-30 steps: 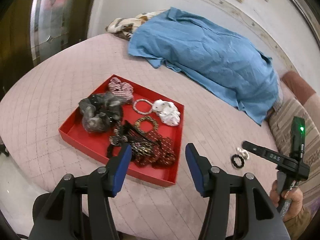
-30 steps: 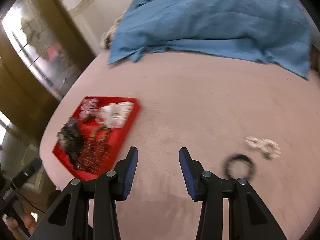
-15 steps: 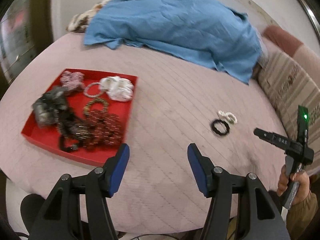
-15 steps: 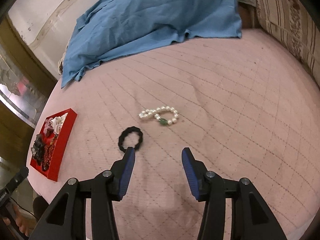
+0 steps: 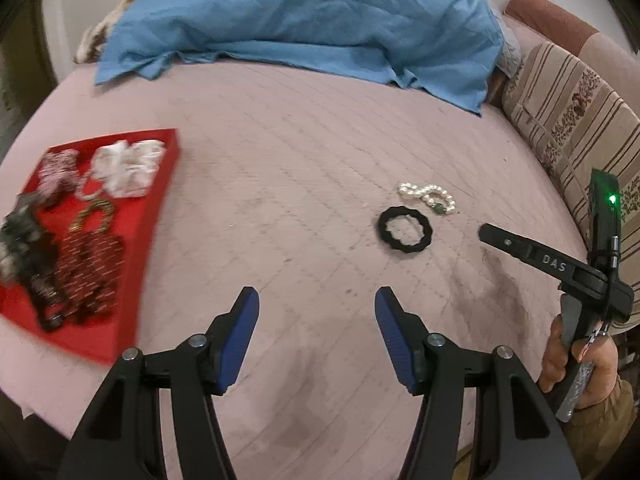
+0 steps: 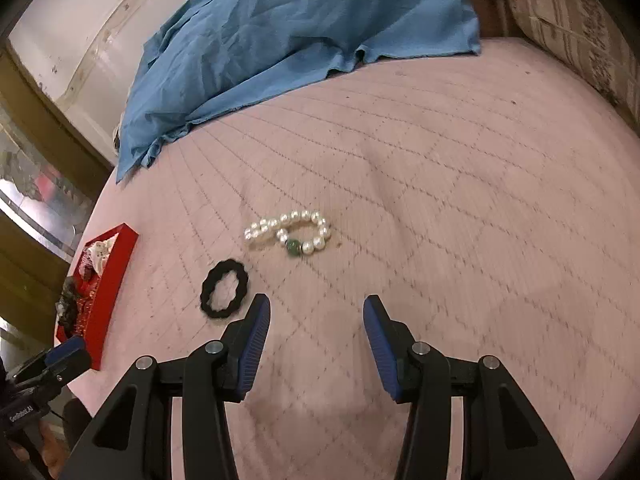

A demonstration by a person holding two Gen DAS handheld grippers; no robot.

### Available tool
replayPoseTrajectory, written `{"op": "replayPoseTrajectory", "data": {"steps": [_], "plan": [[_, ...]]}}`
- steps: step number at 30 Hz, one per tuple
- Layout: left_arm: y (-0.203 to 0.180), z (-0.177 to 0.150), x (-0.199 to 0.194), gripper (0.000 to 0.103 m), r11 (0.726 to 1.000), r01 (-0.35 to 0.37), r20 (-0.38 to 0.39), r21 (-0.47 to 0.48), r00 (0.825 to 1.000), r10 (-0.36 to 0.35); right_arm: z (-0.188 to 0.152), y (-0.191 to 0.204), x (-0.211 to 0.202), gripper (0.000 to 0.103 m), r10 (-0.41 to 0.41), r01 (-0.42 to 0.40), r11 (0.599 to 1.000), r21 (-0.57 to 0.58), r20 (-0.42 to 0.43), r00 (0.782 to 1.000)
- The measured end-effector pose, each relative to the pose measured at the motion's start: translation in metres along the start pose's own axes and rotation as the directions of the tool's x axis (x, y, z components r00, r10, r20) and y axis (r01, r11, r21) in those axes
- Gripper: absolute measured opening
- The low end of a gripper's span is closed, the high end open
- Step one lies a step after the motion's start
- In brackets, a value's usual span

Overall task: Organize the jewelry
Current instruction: 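Grasp black hair tie with left tool while right tool grasps pearl bracelet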

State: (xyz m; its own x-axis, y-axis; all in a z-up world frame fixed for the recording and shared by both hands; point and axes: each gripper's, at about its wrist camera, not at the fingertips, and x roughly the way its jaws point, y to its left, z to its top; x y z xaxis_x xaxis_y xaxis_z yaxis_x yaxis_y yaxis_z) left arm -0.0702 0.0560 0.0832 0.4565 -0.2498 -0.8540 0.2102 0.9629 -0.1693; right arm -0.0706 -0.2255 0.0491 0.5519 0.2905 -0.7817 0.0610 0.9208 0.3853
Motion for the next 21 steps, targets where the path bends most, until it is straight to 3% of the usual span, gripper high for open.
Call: {"op": "replayPoseTrajectory", "data": {"steps": [6, 9, 15, 21], "plan": [[-0.022, 0.021, 0.04, 0.059, 0.998, 0.061, -0.042, 0.009, 0.997, -0.061, 0.022, -0.001, 0.025, 0.052, -0.016, 0.016, 0.999, -0.037, -0.006, 1.0], [-0.035, 0.032, 0.06, 0.058, 0.997, 0.054, -0.038, 0.06, 0.998, -0.052, 0.033, -0.002, 0.038, 0.052, -0.025, 0.024, 0.999, -0.048, -0.005, 1.0], [-0.047, 0.043, 0.103, 0.04, 0.992, 0.079, -0.104, 0.099, 0.992, -0.069, 0.043, 0.004, 0.058, 0.048, -0.063, 0.062, 0.99, -0.124, -0.004, 0.998], [-0.052, 0.046, 0.113, 0.04, 0.988, 0.061, -0.071, 0.139, 0.996, -0.052, 0.049, 0.011, 0.069, 0.047, -0.087, 0.087, 0.979, -0.182, 0.008, 0.996]]}}
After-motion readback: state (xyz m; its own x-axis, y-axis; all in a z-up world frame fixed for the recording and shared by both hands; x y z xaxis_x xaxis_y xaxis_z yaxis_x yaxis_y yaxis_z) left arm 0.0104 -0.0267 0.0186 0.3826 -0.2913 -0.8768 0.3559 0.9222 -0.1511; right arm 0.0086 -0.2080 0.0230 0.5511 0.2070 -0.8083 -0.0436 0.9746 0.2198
